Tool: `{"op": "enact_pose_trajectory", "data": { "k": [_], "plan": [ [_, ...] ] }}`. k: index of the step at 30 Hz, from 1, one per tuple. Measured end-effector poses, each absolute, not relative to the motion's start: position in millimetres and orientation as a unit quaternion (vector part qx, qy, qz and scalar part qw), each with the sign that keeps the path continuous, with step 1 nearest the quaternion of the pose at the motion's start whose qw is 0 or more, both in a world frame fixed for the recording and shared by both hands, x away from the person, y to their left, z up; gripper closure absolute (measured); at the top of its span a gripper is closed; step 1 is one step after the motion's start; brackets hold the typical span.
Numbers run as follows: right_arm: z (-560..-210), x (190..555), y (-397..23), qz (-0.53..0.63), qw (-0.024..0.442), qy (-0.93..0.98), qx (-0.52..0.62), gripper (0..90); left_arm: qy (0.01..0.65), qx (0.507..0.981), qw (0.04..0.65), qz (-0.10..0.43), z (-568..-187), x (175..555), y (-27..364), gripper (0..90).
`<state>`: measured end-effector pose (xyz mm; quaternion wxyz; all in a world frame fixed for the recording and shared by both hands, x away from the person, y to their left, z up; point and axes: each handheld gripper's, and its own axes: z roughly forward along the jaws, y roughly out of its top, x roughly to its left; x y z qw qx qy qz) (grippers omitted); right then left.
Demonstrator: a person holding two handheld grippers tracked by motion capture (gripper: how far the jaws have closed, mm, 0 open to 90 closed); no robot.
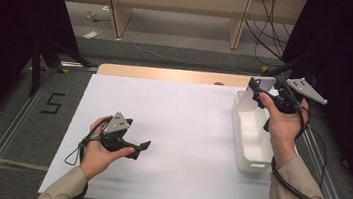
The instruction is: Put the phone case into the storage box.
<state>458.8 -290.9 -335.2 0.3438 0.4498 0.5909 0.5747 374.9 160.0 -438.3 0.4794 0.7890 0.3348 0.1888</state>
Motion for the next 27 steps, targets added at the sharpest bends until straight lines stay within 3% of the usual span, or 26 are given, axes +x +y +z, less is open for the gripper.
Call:
{"op": "enact_pose_trajectory", "data": {
  "k": [27],
  "plan": [
    [-338,463,-306,0.568,0.352,0.576,0.470,18.3,0.333,0.789,0.481,0.189,-438,375,158,0.0]
  ]
}}
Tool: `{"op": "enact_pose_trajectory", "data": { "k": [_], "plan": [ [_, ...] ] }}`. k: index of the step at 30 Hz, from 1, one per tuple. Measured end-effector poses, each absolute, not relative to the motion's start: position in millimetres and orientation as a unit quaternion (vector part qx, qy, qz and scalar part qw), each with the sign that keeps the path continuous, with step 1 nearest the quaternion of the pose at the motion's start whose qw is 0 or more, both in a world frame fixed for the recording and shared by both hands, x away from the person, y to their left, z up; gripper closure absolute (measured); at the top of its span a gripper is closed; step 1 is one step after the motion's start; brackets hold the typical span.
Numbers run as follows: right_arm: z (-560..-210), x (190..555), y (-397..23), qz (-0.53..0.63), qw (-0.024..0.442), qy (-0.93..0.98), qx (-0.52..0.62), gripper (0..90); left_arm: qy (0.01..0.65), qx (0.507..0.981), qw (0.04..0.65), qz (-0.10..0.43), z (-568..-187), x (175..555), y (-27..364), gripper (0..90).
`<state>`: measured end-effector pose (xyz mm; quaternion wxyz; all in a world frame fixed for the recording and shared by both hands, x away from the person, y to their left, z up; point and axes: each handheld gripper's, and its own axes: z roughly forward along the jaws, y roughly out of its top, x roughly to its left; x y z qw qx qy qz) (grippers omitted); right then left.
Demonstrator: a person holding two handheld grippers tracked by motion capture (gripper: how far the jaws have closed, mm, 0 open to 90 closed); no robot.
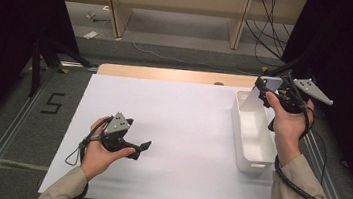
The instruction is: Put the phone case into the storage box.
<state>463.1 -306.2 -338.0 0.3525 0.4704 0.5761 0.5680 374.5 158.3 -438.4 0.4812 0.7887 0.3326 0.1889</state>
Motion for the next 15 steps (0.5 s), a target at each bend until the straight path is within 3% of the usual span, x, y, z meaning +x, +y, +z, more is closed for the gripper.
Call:
{"op": "enact_pose_trajectory", "data": {
  "k": [15],
  "plan": [
    [-339.8,464.7,-312.2,0.563,0.356,0.572,0.479,18.3,0.331,0.789,0.483,0.189,-438.1,374.4,157.5,0.0]
  ]
}}
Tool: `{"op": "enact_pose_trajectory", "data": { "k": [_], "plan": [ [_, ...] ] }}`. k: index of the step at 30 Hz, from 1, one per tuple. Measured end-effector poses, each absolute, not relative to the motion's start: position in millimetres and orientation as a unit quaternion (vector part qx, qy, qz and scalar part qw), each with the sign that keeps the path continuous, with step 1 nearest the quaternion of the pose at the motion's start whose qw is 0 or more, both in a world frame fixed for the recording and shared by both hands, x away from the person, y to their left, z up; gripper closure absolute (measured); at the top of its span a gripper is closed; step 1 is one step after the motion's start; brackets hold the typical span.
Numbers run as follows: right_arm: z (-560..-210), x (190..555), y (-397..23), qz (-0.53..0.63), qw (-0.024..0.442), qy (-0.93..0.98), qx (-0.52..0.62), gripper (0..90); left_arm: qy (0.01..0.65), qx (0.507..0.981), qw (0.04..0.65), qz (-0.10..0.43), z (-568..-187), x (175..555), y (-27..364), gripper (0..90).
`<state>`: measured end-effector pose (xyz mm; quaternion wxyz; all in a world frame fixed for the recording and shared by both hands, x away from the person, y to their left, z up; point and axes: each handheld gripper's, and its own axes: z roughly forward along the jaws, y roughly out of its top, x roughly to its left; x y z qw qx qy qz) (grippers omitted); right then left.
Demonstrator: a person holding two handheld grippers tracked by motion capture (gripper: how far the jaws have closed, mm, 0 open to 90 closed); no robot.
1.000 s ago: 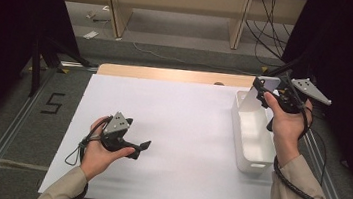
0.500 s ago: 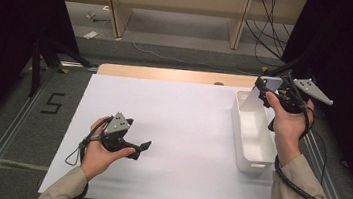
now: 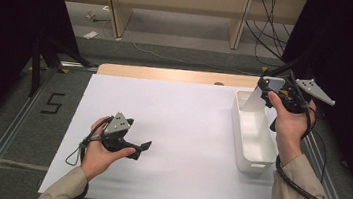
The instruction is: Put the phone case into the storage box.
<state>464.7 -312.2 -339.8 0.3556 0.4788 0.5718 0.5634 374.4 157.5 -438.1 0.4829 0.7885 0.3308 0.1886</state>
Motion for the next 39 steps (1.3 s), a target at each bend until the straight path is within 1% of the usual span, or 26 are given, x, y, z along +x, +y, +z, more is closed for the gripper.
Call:
{"op": "enact_pose_trajectory", "data": {
  "k": [39],
  "plan": [
    [-349.3,470.0,-316.1,0.546,0.361,0.579,0.486,18.3,0.331,0.789,0.482,0.190,-438.0,374.2,157.2,0.0]
  ]
}}
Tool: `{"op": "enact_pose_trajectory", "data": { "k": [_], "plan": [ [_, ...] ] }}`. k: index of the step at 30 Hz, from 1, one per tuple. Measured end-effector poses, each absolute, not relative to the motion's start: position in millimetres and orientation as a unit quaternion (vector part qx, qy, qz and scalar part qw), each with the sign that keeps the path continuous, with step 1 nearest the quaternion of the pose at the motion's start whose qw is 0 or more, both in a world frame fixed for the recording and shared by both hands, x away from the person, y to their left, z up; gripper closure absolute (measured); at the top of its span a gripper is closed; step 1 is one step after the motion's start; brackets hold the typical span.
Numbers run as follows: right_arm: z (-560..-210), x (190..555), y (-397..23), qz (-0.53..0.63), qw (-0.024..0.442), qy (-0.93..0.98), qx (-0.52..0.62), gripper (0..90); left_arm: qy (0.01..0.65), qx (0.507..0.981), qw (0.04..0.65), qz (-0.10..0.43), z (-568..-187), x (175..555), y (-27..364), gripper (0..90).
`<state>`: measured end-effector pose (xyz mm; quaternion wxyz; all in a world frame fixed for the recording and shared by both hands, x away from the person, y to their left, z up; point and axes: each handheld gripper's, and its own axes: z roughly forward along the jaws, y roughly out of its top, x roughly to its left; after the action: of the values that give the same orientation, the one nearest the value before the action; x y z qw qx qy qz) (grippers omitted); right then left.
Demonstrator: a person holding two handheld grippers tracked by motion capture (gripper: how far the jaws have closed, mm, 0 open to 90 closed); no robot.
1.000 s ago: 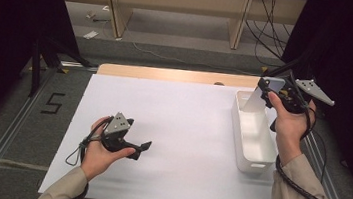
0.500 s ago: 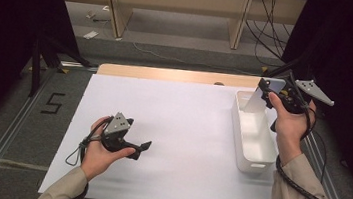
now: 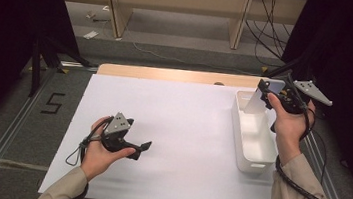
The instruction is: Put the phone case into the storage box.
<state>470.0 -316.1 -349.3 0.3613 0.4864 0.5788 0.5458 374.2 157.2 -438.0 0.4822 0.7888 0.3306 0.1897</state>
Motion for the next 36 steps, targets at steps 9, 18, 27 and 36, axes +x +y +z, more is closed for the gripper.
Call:
{"op": "enact_pose_trajectory", "data": {
  "k": [9,18,27,36],
  "plan": [
    [-351,472,-314,0.541,0.363,0.586,0.482,18.3,0.330,0.790,0.480,0.190,-438,374,157,0.0],
    [-353,474,-312,0.536,0.362,0.593,0.480,18.3,0.330,0.790,0.480,0.189,-439,374,157,0.0],
    [-354,478,-311,0.532,0.362,0.596,0.480,18.3,0.332,0.789,0.480,0.191,-438,374,159,0.0],
    [-356,483,-312,0.528,0.360,0.598,0.484,18.3,0.332,0.789,0.480,0.191,-438,374,158,0.0]
  ]
}}
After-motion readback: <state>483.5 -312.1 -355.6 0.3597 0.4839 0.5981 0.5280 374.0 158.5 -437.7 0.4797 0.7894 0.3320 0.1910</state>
